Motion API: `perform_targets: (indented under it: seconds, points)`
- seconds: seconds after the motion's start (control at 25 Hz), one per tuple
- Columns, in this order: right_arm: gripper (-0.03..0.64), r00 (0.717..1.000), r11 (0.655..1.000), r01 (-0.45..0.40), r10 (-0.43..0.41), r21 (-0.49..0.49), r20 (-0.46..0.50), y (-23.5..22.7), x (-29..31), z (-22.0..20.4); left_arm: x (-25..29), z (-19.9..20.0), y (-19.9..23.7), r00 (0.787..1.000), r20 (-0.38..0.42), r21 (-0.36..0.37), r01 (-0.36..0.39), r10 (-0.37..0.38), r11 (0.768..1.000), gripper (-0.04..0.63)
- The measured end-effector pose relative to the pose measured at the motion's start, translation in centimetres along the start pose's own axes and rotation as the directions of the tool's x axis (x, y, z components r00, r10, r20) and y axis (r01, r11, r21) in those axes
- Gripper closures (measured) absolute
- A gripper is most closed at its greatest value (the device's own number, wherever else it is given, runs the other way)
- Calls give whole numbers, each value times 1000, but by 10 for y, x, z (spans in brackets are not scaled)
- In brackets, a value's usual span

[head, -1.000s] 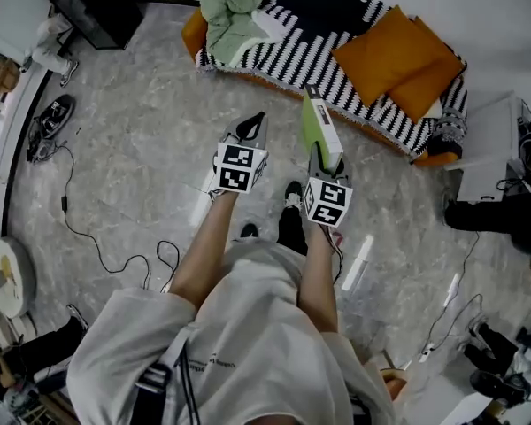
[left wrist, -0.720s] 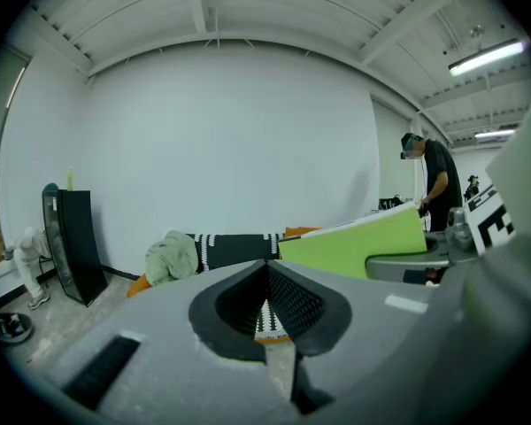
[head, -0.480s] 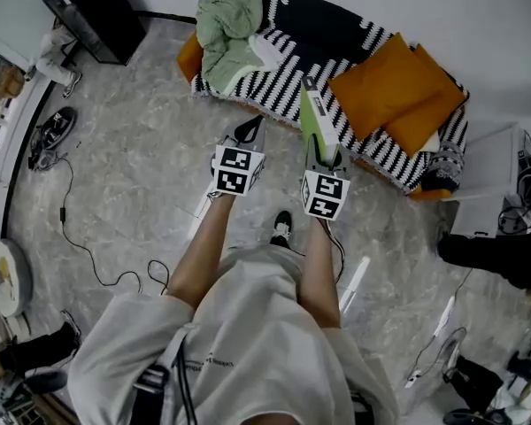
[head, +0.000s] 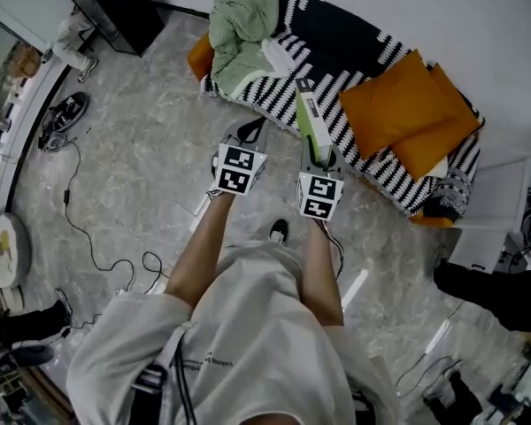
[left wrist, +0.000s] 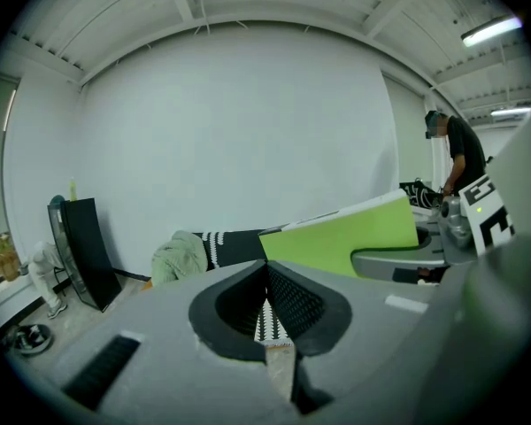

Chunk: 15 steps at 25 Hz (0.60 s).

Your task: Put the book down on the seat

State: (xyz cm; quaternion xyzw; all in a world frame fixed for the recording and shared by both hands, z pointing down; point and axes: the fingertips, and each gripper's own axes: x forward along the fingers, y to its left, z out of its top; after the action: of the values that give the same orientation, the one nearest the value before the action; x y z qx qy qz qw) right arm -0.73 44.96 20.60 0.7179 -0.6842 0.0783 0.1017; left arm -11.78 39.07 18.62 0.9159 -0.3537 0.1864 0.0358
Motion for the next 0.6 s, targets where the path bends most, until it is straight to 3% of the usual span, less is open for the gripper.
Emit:
perform_targets:
  seconds: [0.2, 0.4, 0.6]
  points:
    - [482, 998, 998, -62, 61, -34, -12, -3, 12, -5, 8, -1, 1, 999, -1, -52, -52, 52, 997, 586]
    - [482, 996, 996, -91, 91, -5, -7, -13, 19, -10, 11, -18, -5, 996, -48, -26, -78, 77, 997, 586]
    - [481, 994, 994, -110, 110, -3, -21, -18, 17, -16, 8, -24, 0, 993, -49, -97, -116, 112, 989, 586]
